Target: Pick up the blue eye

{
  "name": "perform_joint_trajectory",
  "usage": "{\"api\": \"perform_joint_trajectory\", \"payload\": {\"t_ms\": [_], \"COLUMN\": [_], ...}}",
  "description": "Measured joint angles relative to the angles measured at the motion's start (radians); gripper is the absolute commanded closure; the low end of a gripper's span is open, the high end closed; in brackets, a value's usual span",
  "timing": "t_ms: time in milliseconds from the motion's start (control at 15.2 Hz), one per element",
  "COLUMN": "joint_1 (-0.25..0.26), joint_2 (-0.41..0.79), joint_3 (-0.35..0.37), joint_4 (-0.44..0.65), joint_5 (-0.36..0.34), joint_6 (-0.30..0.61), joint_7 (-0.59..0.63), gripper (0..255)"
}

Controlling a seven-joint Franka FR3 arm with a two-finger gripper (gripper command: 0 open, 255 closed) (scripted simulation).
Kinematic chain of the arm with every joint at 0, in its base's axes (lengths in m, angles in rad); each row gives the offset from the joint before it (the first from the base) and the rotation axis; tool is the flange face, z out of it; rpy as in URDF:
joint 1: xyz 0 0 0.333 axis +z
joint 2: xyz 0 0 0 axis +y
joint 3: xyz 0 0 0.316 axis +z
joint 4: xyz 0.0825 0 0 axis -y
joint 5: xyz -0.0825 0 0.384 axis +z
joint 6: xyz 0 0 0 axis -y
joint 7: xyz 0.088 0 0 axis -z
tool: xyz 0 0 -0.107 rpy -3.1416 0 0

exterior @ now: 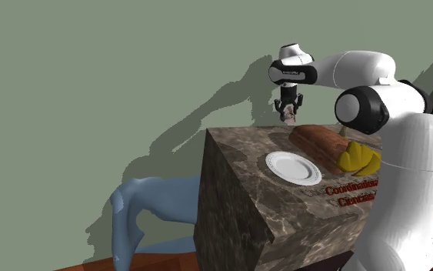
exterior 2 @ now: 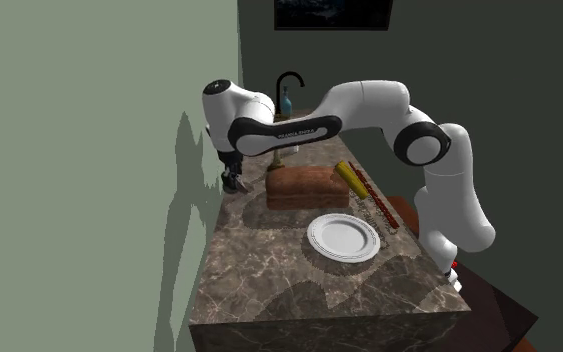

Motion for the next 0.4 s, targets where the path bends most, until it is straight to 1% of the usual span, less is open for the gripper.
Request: {"api": "perform_joint_trajectory", "payload": {"t_ms": [396], "joint_1": [-0.003], "joint_2": [0.017], "joint_3": [-0.001], "joint_4": [0.100], "joint_5": [0.006], "joint_6": [-0.079], "joint_7": [-0.024], "gripper": [255]}}
